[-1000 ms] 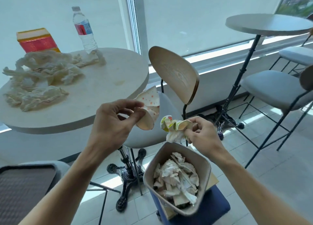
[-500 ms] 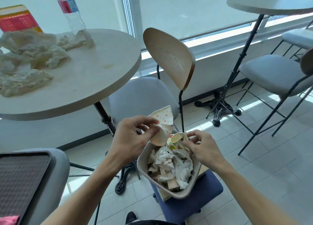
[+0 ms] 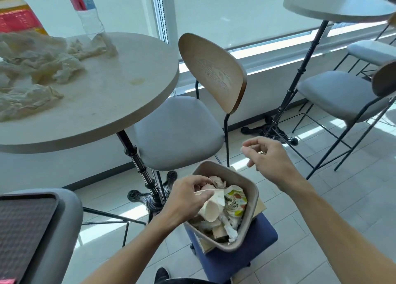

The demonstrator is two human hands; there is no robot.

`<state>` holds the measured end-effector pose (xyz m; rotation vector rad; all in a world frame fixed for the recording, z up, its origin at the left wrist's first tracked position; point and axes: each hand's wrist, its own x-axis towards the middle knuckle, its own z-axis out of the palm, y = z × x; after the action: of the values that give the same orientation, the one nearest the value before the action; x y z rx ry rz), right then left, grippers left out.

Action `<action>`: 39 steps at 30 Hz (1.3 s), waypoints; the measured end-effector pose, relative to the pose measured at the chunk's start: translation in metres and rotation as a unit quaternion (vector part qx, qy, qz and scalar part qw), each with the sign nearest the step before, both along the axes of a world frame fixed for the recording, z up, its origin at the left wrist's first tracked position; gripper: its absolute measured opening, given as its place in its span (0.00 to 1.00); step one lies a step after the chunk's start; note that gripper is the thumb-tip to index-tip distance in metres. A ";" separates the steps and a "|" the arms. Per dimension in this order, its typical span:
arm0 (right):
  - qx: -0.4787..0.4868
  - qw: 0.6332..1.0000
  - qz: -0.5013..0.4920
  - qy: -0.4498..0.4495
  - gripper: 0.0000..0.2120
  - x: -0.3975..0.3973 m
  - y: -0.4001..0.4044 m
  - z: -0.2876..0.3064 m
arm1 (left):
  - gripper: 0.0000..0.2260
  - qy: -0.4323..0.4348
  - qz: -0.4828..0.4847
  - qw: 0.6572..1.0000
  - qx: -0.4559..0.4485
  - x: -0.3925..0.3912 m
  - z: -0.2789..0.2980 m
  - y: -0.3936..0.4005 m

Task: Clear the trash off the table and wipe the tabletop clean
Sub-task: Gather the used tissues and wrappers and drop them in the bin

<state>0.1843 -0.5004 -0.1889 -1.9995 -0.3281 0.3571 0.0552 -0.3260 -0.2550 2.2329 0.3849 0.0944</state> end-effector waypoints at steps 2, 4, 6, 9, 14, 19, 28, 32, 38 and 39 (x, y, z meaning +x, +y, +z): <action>0.003 1.000 0.014 -0.010 0.01 0.002 0.009 0.012 | 0.11 -0.011 0.006 1.000 -0.013 -0.001 0.007 0.006; 0.008 0.999 0.027 -0.018 0.01 0.003 0.019 0.023 | 0.09 -0.027 0.011 0.999 -0.022 -0.002 0.022 0.016; 0.015 0.999 0.041 -0.026 0.02 0.002 0.033 0.034 | 0.06 -0.057 0.013 0.998 -0.026 -0.005 0.044 0.030; 0.025 0.997 0.063 -0.035 0.02 0.000 0.057 0.053 | 0.04 -0.096 0.013 0.995 -0.023 -0.010 0.087 0.054; 0.034 0.989 0.119 -0.081 0.03 -0.003 0.106 0.093 | 0.07 -0.167 0.023 0.986 0.016 -0.025 0.157 0.099; 0.062 0.978 0.146 -0.134 0.01 -0.004 0.164 0.134 | 0.05 -0.210 0.061 0.974 0.058 -0.040 0.200 0.150; 0.043 0.952 0.219 -0.209 0.02 -0.011 0.262 0.177 | 0.17 -0.042 0.207 0.933 0.291 -0.065 0.215 0.258; 0.030 0.944 0.241 -0.223 0.03 -0.018 0.301 0.182 | 0.26 0.074 0.219 0.927 0.294 -0.072 0.209 0.283; 0.002 0.939 0.271 -0.213 0.03 -0.017 0.353 0.173 | 0.26 0.102 0.211 0.934 0.271 -0.068 0.198 0.296; -0.007 0.937 0.275 -0.217 0.05 -0.017 0.360 0.171 | 0.24 0.089 0.213 0.936 0.267 -0.067 0.196 0.299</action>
<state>0.1673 -0.1404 -0.0181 -1.9627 -1.1804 0.2570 -0.0121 -0.0273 -0.0587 2.6586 1.0466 0.2519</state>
